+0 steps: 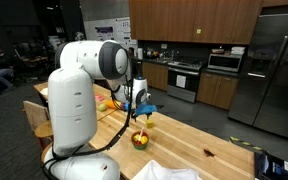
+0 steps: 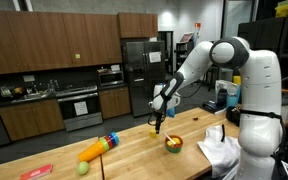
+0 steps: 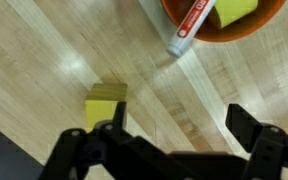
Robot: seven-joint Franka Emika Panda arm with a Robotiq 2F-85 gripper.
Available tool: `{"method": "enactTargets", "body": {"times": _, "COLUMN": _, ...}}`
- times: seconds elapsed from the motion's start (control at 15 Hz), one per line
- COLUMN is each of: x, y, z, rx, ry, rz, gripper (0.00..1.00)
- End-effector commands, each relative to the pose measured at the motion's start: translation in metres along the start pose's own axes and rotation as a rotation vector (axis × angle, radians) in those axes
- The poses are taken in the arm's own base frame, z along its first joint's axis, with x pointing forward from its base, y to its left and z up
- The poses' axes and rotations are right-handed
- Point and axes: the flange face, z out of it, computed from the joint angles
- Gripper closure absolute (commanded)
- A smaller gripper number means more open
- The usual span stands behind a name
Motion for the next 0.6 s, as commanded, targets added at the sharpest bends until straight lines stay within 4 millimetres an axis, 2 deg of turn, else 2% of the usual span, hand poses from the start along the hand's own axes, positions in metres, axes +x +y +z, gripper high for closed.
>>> {"method": "enactTargets", "body": {"times": 0.0, "x": 0.001, "y": 0.014, "z": 0.012, "rx": -0.099, "ry": 0.014, "rz": -0.067, "gripper": 0.00}}
{"method": "enactTargets", "body": {"times": 0.27, "x": 0.000, "y": 0.034, "z": 0.023, "rx": -0.200, "ry": 0.020, "rz": -0.104, "gripper": 0.00}}
{"method": "enactTargets", "body": {"times": 0.53, "x": 0.010, "y": 0.041, "z": 0.036, "rx": -0.199, "ry": 0.051, "rz": -0.085, "gripper": 0.00}}
